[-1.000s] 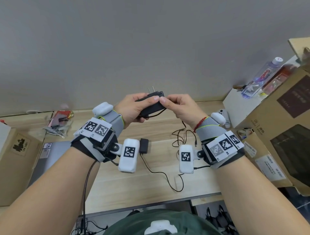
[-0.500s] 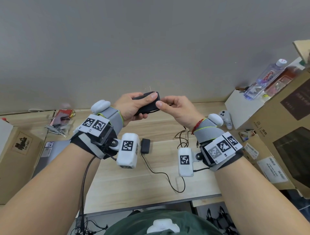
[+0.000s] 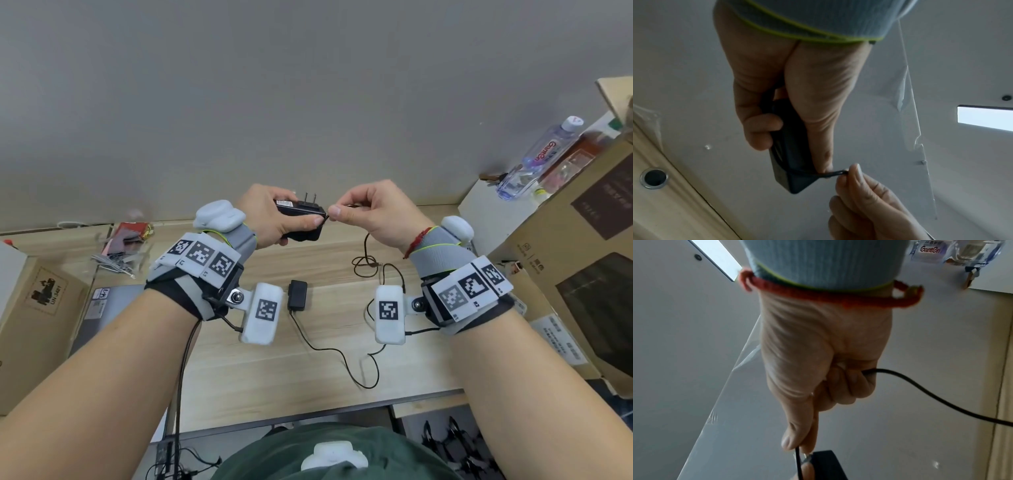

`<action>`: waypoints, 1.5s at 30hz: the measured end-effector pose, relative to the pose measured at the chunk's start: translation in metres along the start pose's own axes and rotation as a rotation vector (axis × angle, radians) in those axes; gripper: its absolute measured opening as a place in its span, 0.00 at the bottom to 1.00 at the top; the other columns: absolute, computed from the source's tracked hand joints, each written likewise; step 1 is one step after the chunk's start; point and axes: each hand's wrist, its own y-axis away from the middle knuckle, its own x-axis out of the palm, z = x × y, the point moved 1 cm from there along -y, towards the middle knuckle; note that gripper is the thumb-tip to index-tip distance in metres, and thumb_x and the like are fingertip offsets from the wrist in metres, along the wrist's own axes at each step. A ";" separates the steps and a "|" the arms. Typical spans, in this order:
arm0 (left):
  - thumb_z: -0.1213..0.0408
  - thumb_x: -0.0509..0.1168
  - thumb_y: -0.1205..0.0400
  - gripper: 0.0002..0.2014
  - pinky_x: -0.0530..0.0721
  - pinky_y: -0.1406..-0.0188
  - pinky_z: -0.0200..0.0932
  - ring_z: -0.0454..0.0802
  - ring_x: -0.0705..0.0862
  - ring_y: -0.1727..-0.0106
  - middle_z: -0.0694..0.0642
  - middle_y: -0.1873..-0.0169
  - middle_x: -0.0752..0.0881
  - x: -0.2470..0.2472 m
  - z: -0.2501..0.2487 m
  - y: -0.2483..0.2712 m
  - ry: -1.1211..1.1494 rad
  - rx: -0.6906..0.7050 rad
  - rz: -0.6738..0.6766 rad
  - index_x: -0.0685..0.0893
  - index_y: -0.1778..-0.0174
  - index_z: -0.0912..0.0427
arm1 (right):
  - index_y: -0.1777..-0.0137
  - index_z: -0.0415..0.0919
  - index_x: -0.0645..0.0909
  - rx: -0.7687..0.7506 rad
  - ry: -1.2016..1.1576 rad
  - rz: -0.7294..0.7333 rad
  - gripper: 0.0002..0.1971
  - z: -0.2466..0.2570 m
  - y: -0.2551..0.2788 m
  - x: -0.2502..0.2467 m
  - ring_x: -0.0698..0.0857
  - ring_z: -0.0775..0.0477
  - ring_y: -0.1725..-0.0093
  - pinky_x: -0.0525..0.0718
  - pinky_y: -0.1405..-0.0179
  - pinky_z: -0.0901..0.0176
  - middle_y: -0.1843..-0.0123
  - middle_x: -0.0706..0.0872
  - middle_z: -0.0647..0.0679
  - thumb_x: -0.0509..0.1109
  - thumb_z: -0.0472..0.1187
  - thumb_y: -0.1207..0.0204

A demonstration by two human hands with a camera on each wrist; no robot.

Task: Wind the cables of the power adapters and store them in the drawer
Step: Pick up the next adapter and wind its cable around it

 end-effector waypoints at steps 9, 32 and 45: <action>0.45 0.83 0.40 0.20 0.83 0.69 0.50 0.53 0.83 0.73 0.55 0.73 0.89 0.005 -0.015 0.013 -0.082 0.059 0.160 0.88 0.62 0.55 | 0.66 0.48 0.85 -0.091 -0.009 -0.115 0.09 0.011 -0.012 -0.015 0.71 0.48 0.66 0.72 0.59 0.57 0.69 0.78 0.45 0.81 0.43 0.28; 0.54 0.83 0.32 0.14 0.85 0.76 0.42 0.52 0.85 0.73 0.53 0.70 0.86 -0.011 -0.021 0.000 0.111 0.111 -0.207 0.84 0.65 0.54 | 0.47 0.45 0.91 -0.045 0.066 0.081 0.10 -0.017 0.000 0.048 0.77 0.61 0.62 0.77 0.58 0.62 0.62 0.89 0.52 0.68 0.46 0.16; 0.50 0.81 0.34 0.13 0.79 0.77 0.35 0.46 0.82 0.76 0.53 0.70 0.90 -0.011 -0.015 0.015 -0.252 0.123 -0.054 0.85 0.63 0.50 | 0.63 0.45 0.88 -0.087 0.052 -0.053 0.07 0.020 -0.002 0.010 0.77 0.61 0.74 0.77 0.66 0.64 0.77 0.85 0.57 0.78 0.44 0.25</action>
